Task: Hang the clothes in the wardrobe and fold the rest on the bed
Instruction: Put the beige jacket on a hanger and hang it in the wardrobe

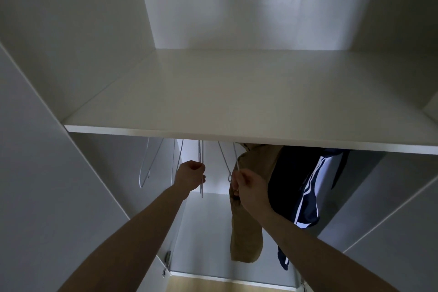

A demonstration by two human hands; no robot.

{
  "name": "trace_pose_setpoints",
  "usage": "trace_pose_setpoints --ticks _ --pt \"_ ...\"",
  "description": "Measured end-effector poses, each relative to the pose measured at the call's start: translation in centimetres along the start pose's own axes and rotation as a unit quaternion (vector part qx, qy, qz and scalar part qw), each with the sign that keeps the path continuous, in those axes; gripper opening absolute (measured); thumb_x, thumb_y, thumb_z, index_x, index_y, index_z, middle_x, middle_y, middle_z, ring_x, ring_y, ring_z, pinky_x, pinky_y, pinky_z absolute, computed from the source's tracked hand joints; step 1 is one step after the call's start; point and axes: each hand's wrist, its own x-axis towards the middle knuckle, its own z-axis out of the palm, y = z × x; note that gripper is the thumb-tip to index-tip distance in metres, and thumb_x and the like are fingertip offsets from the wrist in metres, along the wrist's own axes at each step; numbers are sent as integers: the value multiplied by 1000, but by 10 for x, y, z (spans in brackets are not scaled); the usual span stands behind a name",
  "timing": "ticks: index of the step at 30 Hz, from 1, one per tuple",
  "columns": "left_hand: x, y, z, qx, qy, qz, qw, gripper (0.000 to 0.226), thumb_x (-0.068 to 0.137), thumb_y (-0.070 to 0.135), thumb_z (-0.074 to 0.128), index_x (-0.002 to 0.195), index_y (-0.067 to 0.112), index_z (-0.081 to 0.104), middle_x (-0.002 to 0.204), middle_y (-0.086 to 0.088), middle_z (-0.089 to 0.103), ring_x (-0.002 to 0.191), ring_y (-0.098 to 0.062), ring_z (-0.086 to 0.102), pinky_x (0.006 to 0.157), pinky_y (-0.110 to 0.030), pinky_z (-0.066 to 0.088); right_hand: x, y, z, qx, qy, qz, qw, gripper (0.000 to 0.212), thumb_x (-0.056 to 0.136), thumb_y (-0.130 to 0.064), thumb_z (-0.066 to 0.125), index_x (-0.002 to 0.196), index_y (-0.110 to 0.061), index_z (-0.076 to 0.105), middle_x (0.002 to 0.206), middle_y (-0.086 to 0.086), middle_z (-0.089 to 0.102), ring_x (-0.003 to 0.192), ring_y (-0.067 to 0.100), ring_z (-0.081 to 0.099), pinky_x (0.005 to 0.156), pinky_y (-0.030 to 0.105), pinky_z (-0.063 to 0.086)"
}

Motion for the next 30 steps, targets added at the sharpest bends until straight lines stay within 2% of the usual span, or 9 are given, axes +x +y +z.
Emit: trace_pose_setpoints --ticks 3,5,7,9,12,15,18,23,30 --pt "-1 1 0 8 -8 1 1000 18 96 7 65 112 -1 69 90 -15 71 80 -29 68 92 -49 59 -17 7 -7 -25 18 6 1000 27 104 -15 59 81 -20 71 71 4 68 70 15 66 66 23 56" --pt "-3 0 -2 -15 -20 -1 1000 26 96 3 67 120 -6 64 99 -21 69 85 -33 65 91 -47 54 -34 11 -12 -35 39 -10 999 26 103 -11 60 80 -14 72 71 10 68 64 12 64 62 20 54" --pt "-7 -4 -4 -8 -31 11 999 31 95 5 70 124 -4 61 110 -25 69 92 -38 66 95 -47 53 -47 9 -20 -44 69 -16 996 24 103 -10 59 82 -7 71 69 13 66 62 16 63 64 26 54" --pt "-13 -13 -6 12 -46 24 999 36 94 7 72 127 2 60 119 -23 69 103 -41 67 97 -50 53 -54 -1 -30 -56 92 -28 994 28 104 -11 58 78 -5 69 67 11 66 62 20 64 65 30 54" --pt "-20 -28 -8 12 -76 21 997 43 92 3 73 131 6 57 126 -18 65 104 -35 65 90 -47 53 -57 -21 -35 -82 89 -44 992 35 105 -14 56 73 -4 67 65 10 66 59 21 64 65 35 57" --pt "-24 -37 -9 26 -101 23 994 49 91 3 74 134 11 54 129 -12 62 112 -37 65 100 -50 52 -60 -35 -22 -94 108 -52 988 36 105 -12 55 71 -8 67 65 10 66 59 27 66 62 38 59" --pt "-28 -40 -15 53 -118 41 991 48 91 10 76 134 17 56 129 -3 61 111 -32 66 95 -41 53 -65 -39 -6 -77 147 -28 986 31 103 -9 55 77 0 69 69 15 67 64 36 65 66 47 58" --pt "-39 -43 -34 110 -144 81 980 45 92 14 73 133 23 57 129 3 59 112 -24 63 91 -31 49 -94 -33 20 -87 192 2 977 30 104 -14 56 82 -2 72 69 8 70 58 15 66 63 28 57" --pt "-66 -53 -56 114 -187 74 973 42 94 9 70 132 20 55 134 -5 59 117 -31 64 96 -40 55 -177 -2 33 -122 214 72 966 27 106 -20 56 89 -26 76 74 -8 75 63 15 72 65 30 63"
